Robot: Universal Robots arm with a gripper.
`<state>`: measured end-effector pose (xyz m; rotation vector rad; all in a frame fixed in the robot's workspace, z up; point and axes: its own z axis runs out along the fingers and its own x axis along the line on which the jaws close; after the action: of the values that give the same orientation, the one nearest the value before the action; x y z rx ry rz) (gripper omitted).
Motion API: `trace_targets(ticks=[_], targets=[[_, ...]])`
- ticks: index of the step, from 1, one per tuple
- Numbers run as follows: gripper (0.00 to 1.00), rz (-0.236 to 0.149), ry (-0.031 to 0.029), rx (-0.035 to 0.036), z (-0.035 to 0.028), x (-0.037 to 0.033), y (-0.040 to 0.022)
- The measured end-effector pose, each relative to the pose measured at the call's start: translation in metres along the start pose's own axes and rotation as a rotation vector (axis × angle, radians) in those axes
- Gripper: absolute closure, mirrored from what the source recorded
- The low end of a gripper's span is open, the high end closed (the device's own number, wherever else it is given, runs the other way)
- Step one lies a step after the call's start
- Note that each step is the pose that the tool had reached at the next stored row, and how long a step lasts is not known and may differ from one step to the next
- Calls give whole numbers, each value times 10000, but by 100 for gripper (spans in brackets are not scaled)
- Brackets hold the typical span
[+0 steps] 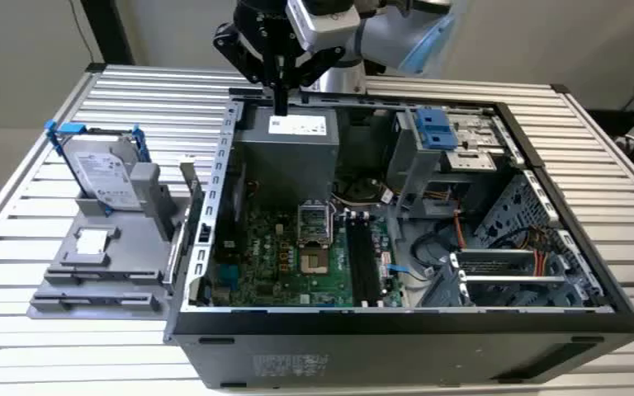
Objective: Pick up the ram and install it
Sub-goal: 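Reach for the ram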
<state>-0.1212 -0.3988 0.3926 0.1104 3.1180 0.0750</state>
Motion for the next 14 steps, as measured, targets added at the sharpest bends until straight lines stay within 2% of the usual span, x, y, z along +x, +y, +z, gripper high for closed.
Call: trace_targets(ticks=[10,14], targets=[[100,0,0,0,0,0,0],[100,0,0,0,0,22,-1]])
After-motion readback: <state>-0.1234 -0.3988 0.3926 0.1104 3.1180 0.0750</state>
